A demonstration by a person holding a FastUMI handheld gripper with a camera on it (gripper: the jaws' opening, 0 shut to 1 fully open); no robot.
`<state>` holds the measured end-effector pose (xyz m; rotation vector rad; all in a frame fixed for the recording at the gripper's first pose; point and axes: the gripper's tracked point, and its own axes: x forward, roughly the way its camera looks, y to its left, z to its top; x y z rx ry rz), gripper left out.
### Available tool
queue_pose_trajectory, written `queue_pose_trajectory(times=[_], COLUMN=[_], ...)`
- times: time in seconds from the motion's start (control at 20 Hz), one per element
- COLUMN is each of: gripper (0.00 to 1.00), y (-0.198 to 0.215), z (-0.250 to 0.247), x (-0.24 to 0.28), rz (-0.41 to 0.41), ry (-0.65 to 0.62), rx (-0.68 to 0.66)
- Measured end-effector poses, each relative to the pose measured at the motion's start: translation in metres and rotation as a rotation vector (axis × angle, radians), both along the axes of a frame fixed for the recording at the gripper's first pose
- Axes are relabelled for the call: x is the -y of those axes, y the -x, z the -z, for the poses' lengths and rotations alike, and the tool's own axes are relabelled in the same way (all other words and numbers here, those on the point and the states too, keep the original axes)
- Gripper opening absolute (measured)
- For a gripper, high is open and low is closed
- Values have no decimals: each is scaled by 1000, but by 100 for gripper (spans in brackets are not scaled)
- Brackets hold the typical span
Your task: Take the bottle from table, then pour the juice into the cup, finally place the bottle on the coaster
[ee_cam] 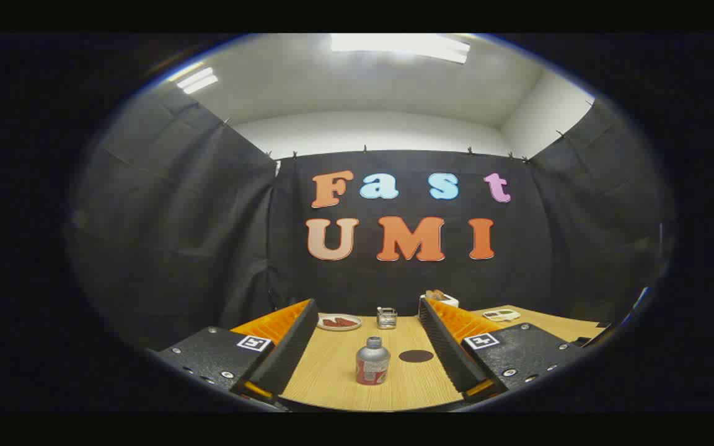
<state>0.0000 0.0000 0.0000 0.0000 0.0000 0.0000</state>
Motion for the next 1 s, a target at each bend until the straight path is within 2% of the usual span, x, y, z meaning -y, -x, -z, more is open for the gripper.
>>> queue_pose_trajectory(times=[0.3, 0.75, 1.0], gripper=[97, 97, 97], y=[3, -29, -45], z=[-13, 0, 18], x=[1, -17, -4], rz=[4, 11, 73], ry=[-7, 41, 16], rx=[63, 48, 28])
